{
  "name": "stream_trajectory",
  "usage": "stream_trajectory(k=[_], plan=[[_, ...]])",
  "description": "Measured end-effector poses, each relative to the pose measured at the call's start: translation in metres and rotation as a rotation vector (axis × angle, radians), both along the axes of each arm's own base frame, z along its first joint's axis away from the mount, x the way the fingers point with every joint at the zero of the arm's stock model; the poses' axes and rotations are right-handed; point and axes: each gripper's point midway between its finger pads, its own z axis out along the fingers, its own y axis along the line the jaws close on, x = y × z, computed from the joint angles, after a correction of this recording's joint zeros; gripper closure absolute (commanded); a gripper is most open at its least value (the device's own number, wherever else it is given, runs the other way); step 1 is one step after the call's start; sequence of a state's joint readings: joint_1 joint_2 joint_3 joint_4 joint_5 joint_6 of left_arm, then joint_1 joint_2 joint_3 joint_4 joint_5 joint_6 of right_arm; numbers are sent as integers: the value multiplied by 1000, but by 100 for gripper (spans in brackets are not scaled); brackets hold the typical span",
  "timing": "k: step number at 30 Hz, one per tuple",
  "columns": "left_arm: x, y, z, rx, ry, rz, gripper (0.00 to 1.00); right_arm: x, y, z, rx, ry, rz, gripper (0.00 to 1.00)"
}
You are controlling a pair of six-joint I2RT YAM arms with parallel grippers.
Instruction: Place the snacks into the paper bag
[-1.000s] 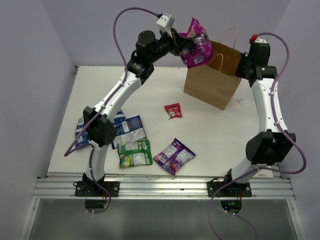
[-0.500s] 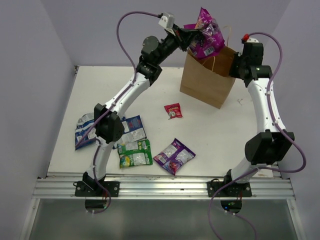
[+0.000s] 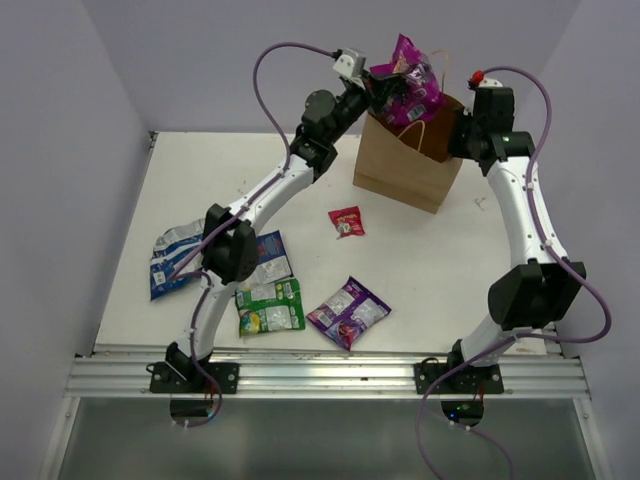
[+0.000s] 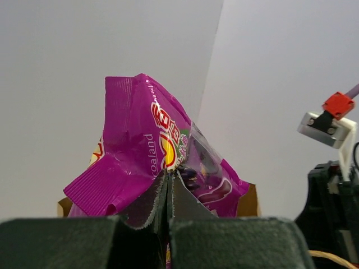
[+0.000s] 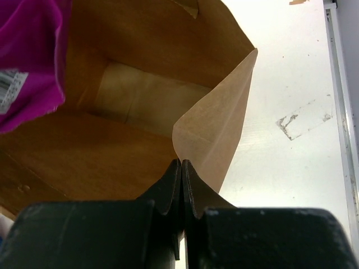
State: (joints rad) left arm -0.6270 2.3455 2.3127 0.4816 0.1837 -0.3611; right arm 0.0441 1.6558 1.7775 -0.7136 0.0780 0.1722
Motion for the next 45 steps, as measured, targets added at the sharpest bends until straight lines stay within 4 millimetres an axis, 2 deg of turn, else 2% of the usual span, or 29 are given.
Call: stream_trajectory(k=[5, 8, 9, 16, 19, 21, 23, 24, 26, 28, 31, 35, 37, 38, 40, 45], plan=[[11, 6, -11, 51, -9, 77, 100, 0, 2, 0, 0, 0, 3, 100], [18, 9, -24, 96, -2, 115, 57, 0, 2, 0, 0, -1, 3, 100], [19, 10, -26, 103, -4, 123, 1, 1, 2, 0, 0, -2, 3, 100], [14, 18, -6, 107, -25, 142, 0, 8, 3, -5, 2, 6, 8, 100], [6, 31, 11, 152, -12, 174, 2, 12, 4, -7, 7, 10, 14, 100], [-8, 51, 26, 193, 3, 221, 3, 13, 5, -9, 8, 14, 16, 100], [-32, 83, 38, 240, 40, 289, 2, 15, 5, -10, 9, 17, 17, 100], [-46, 101, 41, 254, 54, 318, 2, 15, 5, -10, 9, 16, 17, 100], [-73, 129, 32, 290, 101, 351, 3, 14, 5, -10, 9, 17, 17, 100], [-95, 150, 13, 323, 152, 366, 5, 14, 5, -9, 9, 17, 18, 100], [-103, 155, -40, 393, 240, 346, 10, 14, 5, -9, 10, 17, 18, 100], [-96, 135, -152, 560, 400, 259, 9, 14, 6, -9, 10, 17, 18, 100], [-97, 128, -203, 630, 471, 211, 8, 14, 6, -9, 10, 17, 19, 100], [-97, 125, -222, 655, 496, 190, 7, 14, 6, -9, 11, 17, 19, 100], [-96, 117, -247, 685, 528, 152, 7, 14, 6, -9, 11, 17, 19, 100], [-83, 93, -276, 698, 544, 78, 7, 14, 7, -9, 11, 17, 22, 100]])
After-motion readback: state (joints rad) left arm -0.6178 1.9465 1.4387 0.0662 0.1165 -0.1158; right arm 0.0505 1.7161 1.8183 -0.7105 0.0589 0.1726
